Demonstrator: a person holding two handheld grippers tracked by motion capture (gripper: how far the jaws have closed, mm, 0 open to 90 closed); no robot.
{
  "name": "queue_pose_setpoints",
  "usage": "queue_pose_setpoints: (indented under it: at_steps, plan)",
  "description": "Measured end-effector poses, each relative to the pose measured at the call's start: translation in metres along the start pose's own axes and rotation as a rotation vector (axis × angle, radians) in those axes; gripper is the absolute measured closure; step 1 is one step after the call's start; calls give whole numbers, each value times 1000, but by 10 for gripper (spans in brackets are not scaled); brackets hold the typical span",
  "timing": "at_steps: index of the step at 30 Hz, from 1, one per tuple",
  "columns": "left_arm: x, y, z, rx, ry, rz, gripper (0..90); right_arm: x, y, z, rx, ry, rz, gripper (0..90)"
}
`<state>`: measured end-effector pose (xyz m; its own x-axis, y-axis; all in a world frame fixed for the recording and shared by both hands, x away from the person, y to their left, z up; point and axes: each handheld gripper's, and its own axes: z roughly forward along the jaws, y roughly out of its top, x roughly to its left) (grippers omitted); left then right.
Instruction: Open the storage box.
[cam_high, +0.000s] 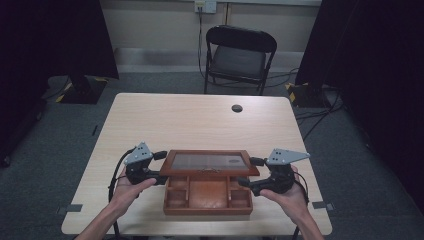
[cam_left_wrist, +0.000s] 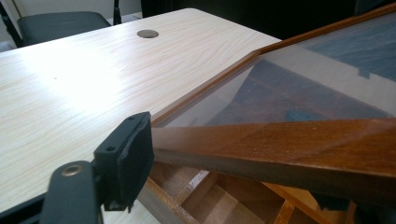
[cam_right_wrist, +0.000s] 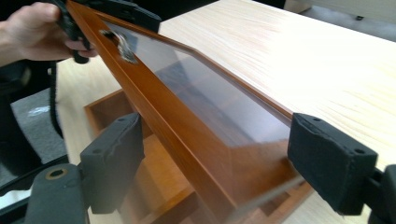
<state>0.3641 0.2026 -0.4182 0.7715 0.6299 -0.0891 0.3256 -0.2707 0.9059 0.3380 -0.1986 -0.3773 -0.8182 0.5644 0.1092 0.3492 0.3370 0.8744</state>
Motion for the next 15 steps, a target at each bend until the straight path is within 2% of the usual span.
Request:
queue_pose_setpoints:
  at_steps: [3,7,9,12,15]
  plan:
    - [1,3,0,6,-4,-4,259,-5,-1,0,-10,-7,7,186]
    - [5,4,2,5,1,-36,188,-11,-2,1,-20,-15,15,201]
    - [7,3,4,1,-13,-59,166,-13,-2,2,-17,-17,16,207]
    - [9,3,5,-3,-35,-76,190,-17,-2,4,-15,-22,24,224]
    - [10,4,7,-4,-40,-68,233,-21,-1,7,-13,-20,34,239]
